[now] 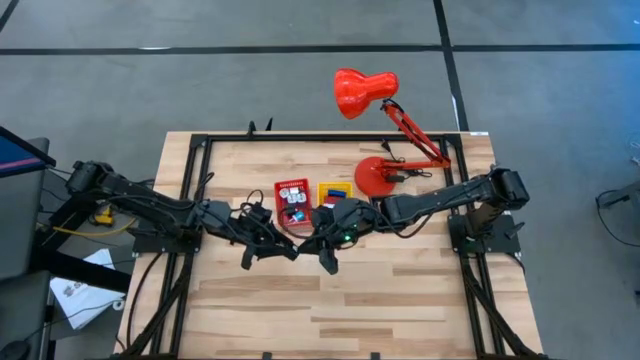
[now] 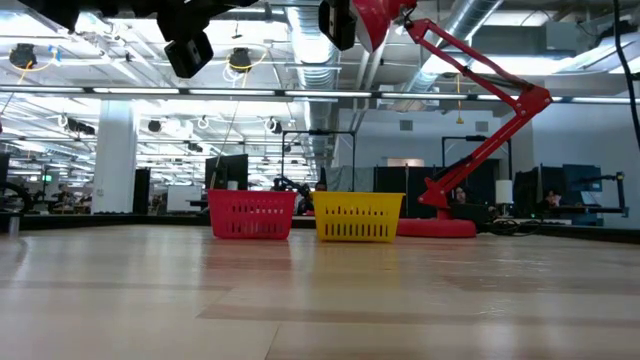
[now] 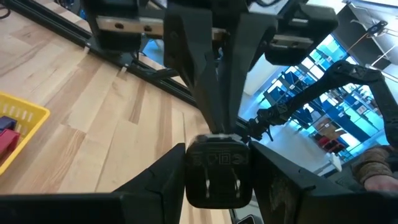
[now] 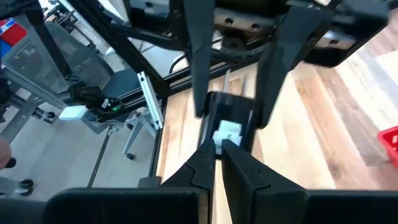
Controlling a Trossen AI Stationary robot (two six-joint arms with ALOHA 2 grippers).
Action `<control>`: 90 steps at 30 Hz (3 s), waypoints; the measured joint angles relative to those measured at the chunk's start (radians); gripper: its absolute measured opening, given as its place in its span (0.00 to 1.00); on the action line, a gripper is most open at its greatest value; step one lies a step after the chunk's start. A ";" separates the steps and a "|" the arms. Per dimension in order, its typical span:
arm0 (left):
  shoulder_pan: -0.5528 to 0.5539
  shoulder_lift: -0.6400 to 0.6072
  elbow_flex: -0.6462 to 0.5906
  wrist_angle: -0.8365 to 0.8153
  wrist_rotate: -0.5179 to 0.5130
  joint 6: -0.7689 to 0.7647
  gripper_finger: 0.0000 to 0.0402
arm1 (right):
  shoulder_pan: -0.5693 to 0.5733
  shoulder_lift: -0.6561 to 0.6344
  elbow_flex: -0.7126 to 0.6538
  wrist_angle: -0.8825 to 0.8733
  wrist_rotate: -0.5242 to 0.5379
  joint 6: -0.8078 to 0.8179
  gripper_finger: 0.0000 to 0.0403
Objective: Pick & Place Office items
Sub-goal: Put the black charger adapter into the red basket
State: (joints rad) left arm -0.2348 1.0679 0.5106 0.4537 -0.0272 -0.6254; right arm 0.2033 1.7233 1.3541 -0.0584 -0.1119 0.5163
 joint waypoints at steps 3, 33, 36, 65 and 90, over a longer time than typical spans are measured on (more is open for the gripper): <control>0.000 -0.001 0.000 0.008 -0.005 0.000 0.37 | 0.001 0.000 0.000 -0.001 -0.006 -0.001 0.05; 0.423 0.001 0.084 -0.377 0.008 0.282 0.36 | -0.134 -0.485 -0.324 -0.309 0.448 -0.100 0.05; 0.423 0.016 0.157 -0.492 0.009 0.349 0.36 | -0.170 -0.515 -0.403 -0.189 0.442 -0.089 0.05; 0.456 0.453 0.265 -0.505 0.025 0.464 0.36 | -0.244 -0.425 -0.494 0.005 0.343 0.019 0.05; 0.457 0.504 0.262 -0.436 -0.021 0.461 0.36 | -0.245 -0.426 -0.494 0.015 0.344 0.008 0.05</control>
State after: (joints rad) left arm 0.2222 1.5719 0.7723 0.0182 -0.0480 -0.1646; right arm -0.0422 1.2976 0.8600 -0.0437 0.2325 0.5240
